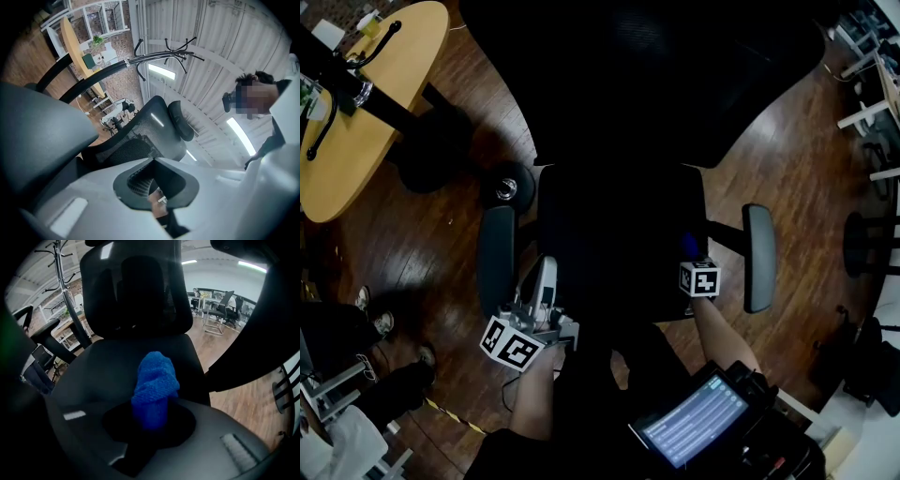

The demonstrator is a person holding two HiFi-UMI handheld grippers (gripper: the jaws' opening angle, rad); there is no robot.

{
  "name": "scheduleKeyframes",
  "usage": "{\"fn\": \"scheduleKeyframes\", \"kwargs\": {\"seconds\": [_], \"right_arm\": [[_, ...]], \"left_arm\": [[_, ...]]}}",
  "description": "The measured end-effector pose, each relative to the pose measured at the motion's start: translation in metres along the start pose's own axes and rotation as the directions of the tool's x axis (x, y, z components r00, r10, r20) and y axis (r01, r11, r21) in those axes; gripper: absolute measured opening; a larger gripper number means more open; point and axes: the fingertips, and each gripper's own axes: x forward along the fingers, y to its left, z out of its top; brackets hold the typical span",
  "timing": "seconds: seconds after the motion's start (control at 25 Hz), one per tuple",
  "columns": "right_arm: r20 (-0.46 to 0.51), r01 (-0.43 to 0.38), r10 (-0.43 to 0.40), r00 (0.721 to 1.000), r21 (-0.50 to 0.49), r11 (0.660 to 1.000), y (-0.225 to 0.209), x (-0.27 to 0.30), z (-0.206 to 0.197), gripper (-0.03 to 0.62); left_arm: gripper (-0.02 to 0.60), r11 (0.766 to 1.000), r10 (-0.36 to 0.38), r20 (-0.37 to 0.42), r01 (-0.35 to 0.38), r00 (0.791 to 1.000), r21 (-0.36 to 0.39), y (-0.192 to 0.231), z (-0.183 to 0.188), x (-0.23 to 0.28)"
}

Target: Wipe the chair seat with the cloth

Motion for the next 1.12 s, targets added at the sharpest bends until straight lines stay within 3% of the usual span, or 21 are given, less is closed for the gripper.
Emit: {"fn": "scheduleKeyframes", "kwargs": {"seconds": [0.2, 0.36, 0.44, 0.56, 0.68, 0.88, 1.12], "right_arm": [[0.032, 0.006, -0.007, 0.999, 0.029, 1.0, 0.021, 0.0, 0.007, 0.055], [0.011, -0.146, 0.146, 0.989, -0.057, 0.988, 0.119, 0.019, 0.005, 0.055], [-0.003, -0.261, 0.262, 0.965, -0.087, 0.961, 0.188, 0.025, 0.002, 0.055], [-0.03, -0.428, 0.427, 0.904, -0.096, 0.899, 0.285, 0.027, -0.005, 0.055], [-0.098, -0.529, 0.52, 0.849, -0.109, 0.842, 0.346, 0.031, -0.023, 0.055], [-0.095, -0.539, 0.531, 0.842, -0.119, 0.834, 0.344, 0.035, -0.031, 0.055], [-0.09, -0.42, 0.411, 0.907, -0.137, 0.897, 0.258, 0.033, -0.034, 0.055]], "left_arm": [[-0.008, 1.0, -0.003, 0.023, 0.003, 1.0, 0.003, -0.001, 0.008, -0.006], [-0.008, 1.0, -0.002, 0.041, 0.001, 0.999, 0.01, -0.004, 0.014, -0.014], [-0.008, 1.0, 0.009, 0.052, -0.01, 0.999, 0.009, -0.004, 0.015, -0.019], [-0.008, 1.0, 0.019, 0.065, -0.02, 0.998, 0.011, -0.005, 0.017, -0.025], [-0.008, 0.999, 0.026, 0.069, -0.028, 0.997, 0.017, -0.002, 0.02, -0.029], [-0.008, 0.999, 0.028, 0.067, -0.029, 0.997, 0.017, 0.001, 0.02, -0.031], [-0.008, 1.0, 0.003, 0.04, -0.004, 0.999, 0.015, -0.006, 0.011, -0.022]]}}
